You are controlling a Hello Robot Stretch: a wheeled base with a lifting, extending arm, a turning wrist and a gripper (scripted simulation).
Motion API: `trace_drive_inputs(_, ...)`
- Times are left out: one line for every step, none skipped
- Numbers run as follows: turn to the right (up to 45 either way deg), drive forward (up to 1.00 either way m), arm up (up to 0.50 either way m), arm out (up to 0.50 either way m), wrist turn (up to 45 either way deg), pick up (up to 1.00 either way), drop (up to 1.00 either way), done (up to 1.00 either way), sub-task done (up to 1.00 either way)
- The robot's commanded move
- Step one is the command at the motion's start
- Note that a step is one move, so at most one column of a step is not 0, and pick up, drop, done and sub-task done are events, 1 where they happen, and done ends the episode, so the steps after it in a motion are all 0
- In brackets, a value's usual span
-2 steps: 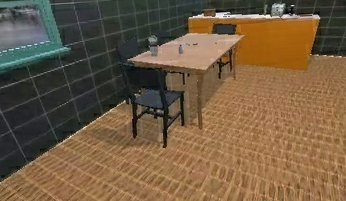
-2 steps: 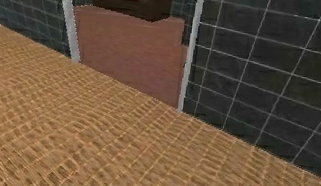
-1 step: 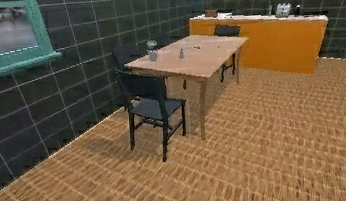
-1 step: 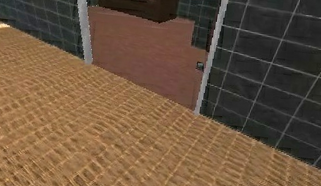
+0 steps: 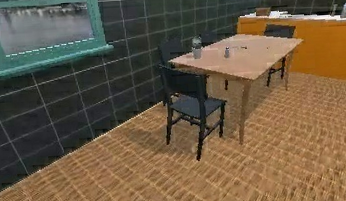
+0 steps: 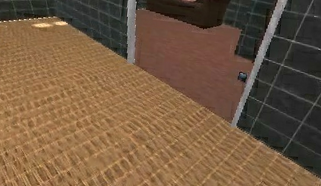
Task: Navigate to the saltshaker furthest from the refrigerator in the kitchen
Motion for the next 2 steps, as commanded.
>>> trace_drive_inputs(0.0, 0.7, 0.0, 0.0, 0.0, 0.0, 0.0, 0.0, 0.0)
trace_drive_inputs(-45.0, 0.0, 0.0, 0.0, 0.0, 0.0, 0.0, 0.0, 0.0)
